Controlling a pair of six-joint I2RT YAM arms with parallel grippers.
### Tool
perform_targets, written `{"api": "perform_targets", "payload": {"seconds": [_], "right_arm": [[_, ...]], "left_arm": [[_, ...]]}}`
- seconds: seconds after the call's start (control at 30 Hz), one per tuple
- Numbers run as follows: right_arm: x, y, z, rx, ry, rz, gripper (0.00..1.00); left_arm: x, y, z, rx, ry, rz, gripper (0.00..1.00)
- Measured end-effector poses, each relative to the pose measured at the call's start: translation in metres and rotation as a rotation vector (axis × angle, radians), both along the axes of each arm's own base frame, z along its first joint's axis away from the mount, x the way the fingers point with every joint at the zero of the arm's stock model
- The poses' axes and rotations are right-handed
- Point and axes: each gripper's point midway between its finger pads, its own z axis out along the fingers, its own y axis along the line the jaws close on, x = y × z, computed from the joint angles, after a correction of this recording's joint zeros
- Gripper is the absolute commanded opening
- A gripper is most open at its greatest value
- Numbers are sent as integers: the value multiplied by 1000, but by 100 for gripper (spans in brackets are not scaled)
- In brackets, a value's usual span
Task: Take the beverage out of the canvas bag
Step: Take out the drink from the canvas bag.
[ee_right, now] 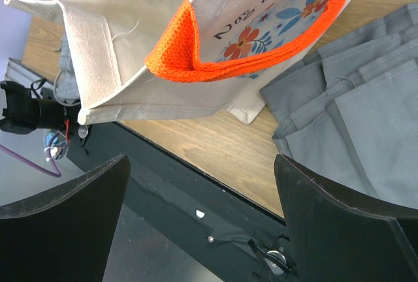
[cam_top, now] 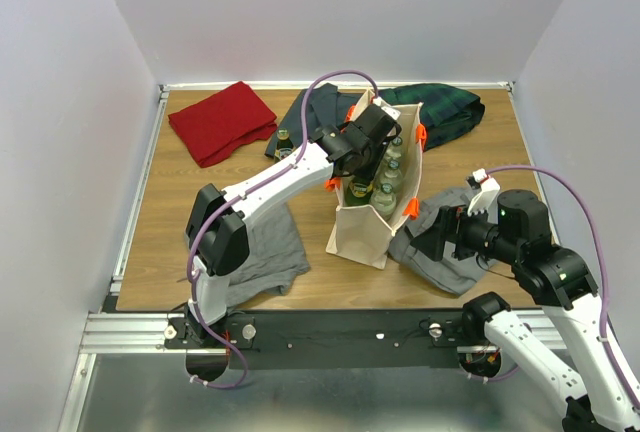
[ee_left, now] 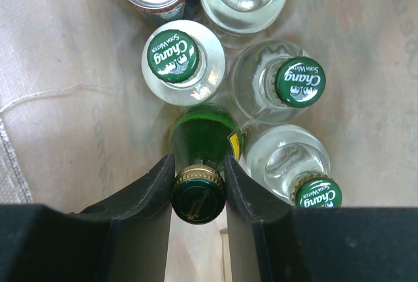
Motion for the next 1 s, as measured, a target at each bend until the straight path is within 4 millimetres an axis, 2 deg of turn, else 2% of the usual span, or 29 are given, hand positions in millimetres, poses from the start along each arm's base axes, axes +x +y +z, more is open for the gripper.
{"api": "perform_targets", "payload": {"seconds": [0.53, 1.0], "right_arm": [[0, -2, 0, 1, -5, -18, 100], [-2, -3, 3, 11, -20, -22, 100]], "left_arm": [[-5, 1, 1, 13, 15, -29, 0], [-10, 5, 25, -9, 6, -40, 0]]}}
